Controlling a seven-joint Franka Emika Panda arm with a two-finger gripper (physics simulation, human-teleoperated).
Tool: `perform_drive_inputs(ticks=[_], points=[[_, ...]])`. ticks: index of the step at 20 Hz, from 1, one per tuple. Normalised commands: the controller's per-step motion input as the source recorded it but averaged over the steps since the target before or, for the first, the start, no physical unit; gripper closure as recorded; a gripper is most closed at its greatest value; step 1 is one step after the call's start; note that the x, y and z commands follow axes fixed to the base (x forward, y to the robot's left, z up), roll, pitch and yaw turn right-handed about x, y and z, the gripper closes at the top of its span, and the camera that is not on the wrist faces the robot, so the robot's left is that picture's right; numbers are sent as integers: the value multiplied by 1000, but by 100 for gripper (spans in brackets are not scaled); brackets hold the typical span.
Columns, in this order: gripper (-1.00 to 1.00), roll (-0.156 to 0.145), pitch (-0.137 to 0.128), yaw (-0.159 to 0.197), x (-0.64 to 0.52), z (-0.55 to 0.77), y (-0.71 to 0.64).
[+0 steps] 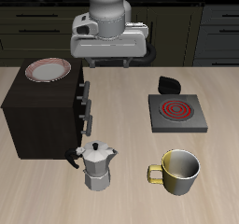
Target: Place moka pot on the flat stove
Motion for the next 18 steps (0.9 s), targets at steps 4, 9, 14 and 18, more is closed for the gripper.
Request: perform_drive_inputs(ticks=[4, 9, 14, 18], points=[[-100, -32, 3, 7, 339, 104, -95], [-100, 13, 5, 12, 295, 72, -61], [-100, -27, -2, -25, 324, 61, -130], [-100, 11, -26, 2, 172, 15, 1]])
